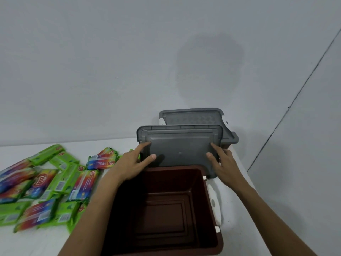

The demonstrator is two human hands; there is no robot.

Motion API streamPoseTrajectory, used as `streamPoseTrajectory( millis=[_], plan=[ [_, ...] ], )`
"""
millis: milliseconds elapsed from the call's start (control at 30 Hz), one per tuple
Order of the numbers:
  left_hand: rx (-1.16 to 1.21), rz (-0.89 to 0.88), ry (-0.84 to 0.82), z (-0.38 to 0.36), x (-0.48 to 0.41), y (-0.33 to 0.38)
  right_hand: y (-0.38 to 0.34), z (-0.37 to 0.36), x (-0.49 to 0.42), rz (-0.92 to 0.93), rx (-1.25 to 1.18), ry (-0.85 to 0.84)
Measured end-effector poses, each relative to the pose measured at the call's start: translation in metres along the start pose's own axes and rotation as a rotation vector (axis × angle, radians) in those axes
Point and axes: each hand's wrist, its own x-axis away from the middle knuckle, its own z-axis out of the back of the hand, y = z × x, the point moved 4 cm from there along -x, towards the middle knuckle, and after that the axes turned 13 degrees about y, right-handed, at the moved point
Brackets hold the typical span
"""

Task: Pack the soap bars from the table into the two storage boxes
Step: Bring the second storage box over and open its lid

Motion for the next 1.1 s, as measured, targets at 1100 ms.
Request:
streamPoseTrajectory(
  millis=[1100],
  plan=[
    [-0.075, 0.139, 0.277, -0.019, 0.106, -0.01, 0.003, 0.0, 0.079, 0.031, 0.432, -0.11]
  ],
)
